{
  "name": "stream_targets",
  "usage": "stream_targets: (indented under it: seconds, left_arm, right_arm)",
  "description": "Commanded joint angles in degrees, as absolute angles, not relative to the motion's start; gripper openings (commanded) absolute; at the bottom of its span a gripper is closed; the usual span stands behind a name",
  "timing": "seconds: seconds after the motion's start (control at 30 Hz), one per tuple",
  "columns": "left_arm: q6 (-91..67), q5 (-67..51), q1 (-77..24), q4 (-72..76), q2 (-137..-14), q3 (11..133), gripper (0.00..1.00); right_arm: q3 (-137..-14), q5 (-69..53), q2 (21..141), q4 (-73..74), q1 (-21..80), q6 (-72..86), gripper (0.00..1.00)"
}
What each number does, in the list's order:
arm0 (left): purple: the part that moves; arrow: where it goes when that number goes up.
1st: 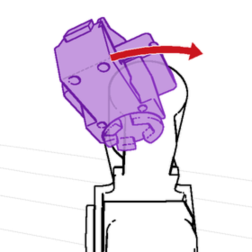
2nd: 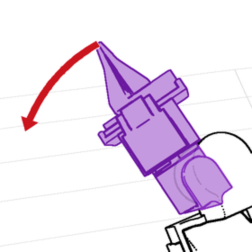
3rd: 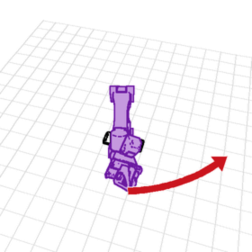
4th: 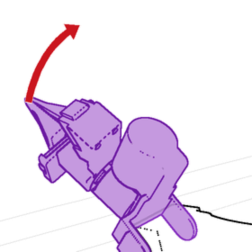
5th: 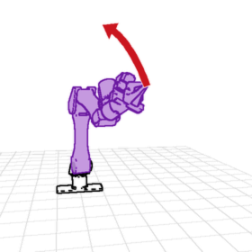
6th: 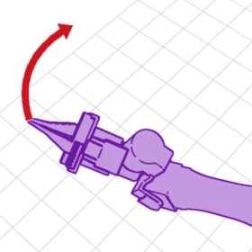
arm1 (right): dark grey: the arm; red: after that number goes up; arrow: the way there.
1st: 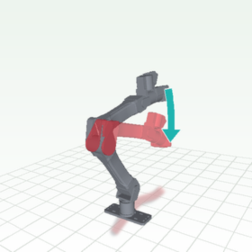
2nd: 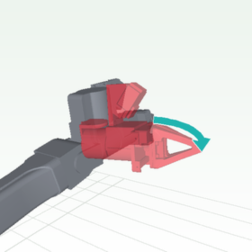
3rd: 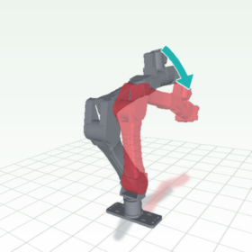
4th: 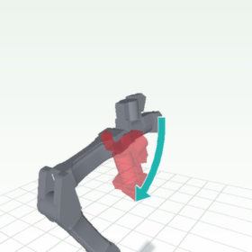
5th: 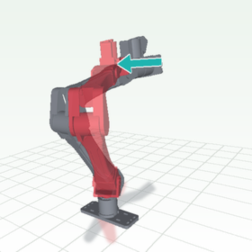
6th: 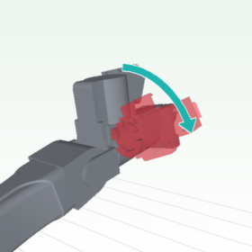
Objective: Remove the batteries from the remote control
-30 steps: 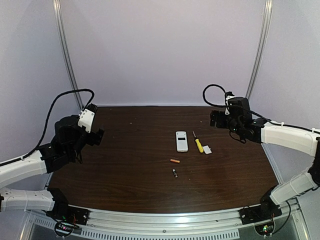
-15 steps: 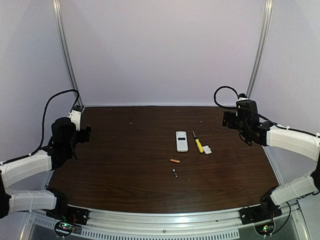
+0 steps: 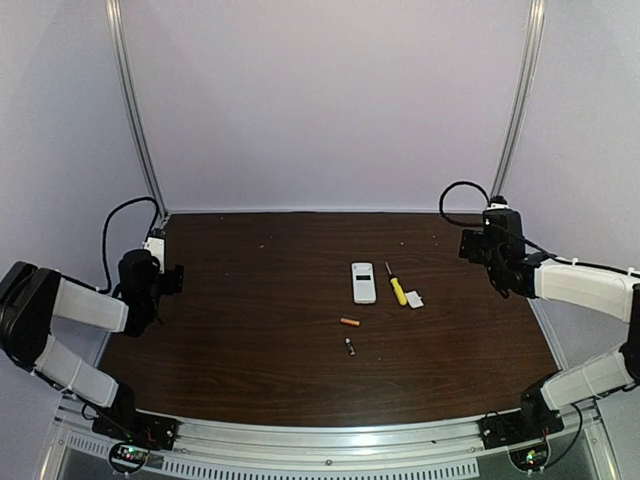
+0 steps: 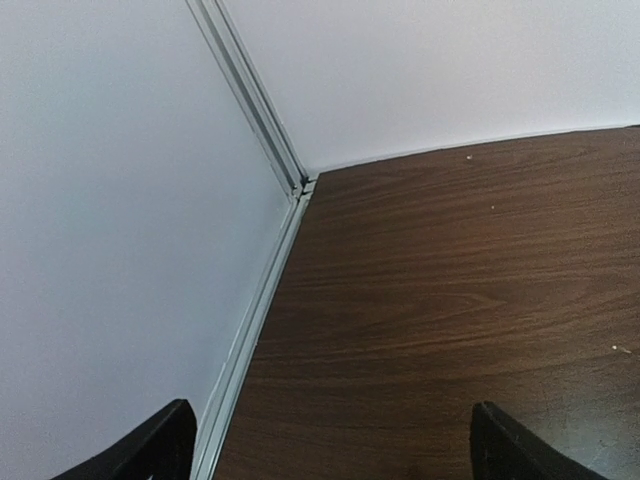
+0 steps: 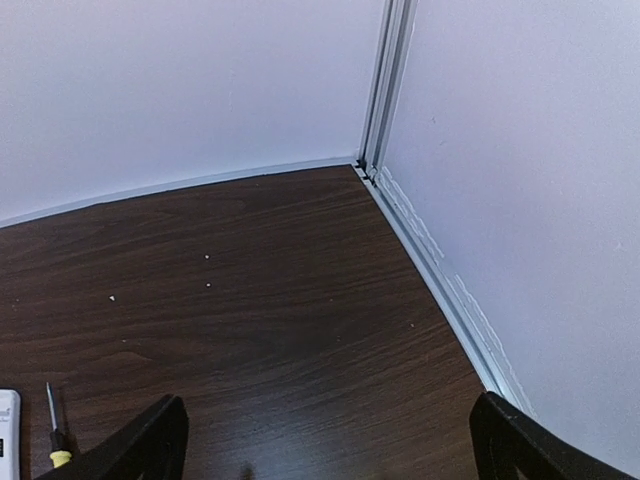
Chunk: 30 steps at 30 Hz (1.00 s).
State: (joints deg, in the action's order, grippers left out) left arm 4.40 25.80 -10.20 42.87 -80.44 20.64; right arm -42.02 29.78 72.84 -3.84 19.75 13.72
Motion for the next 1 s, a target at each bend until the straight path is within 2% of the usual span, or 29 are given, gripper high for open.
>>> stream_targets:
  seconds: [0.0,0.2,0.4,0.7,0.83,0.97]
  left_arm:
    - [3.7,22.0,-8.4,57.9,-83.9,19.5,0.97]
    - [3.3,17.7,-6.1,65.0,-87.8,18.5,0.97]
    - [2.7,16.6,-5.6,63.0,-87.9,19.0,0.97]
    - [1.6,11.3,-3.5,61.6,-87.9,19.4,0.97]
    - [-1.2,7.5,-0.5,72.5,-90.5,14.9,0.97]
    - [-1.3,6.4,-0.5,69.4,-89.7,15.6,0.97]
  right_arm:
    - [-40.1,28.9,73.2,-4.9,16.6,12.4,1.0]
    - [-40.7,21.6,76.8,-2.9,11.7,14.6,1.0]
    - [-35.1,11.7,76.0,-11.6,6.4,15.5,1.0]
    - [-29.1,11.1,72.0,-19.9,5.5,10.6,1.0]
    - [-23.4,10.8,69.1,-28.0,5.5,7.5,1.0]
    - [-17.1,10.1,67.0,-37.9,5.4,3.6,1.0]
